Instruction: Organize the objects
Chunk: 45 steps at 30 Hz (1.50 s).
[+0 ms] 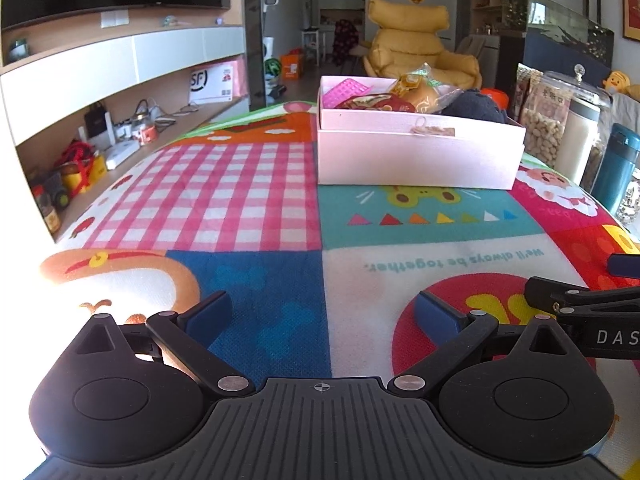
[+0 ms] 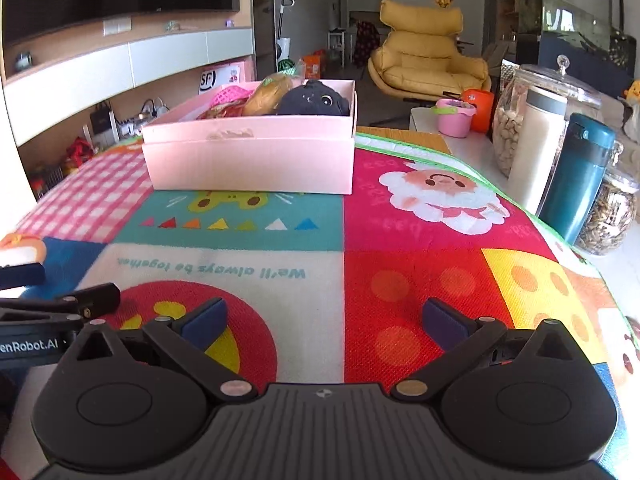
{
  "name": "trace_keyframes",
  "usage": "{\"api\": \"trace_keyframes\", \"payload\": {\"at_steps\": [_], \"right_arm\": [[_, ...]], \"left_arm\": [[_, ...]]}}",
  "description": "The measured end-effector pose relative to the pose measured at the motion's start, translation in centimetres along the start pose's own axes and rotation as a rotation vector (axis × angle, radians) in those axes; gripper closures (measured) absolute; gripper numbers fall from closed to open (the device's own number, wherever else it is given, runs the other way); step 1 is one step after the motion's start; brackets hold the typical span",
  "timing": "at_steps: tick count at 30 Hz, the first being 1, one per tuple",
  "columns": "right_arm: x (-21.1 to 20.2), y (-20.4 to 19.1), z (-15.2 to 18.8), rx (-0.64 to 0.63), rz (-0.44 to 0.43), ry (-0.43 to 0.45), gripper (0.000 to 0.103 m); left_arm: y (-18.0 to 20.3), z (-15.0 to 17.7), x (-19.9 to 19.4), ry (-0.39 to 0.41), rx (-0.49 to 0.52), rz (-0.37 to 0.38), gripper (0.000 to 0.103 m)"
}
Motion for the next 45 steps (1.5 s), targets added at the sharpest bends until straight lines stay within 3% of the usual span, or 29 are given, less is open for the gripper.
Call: {"api": "trace_keyframes", "payload": {"at_steps": [45], "right_arm": [[0.04, 0.28, 0.03, 0.025, -0.009, -0.005, 0.000]], "left_arm": [[-0.06, -0.12, -0.07, 0.001, -0.021, 0.002, 0.002]]}}
Point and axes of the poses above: each gripper's, at about its wrist camera, not at the fingertips, and x roughly the way its jaws point, y to its right, z to its underside, the point moved 5 cm from there along x, roughly the way its jaws point, and after that the axes turned 7 degrees about x, right-handed, at the moved point
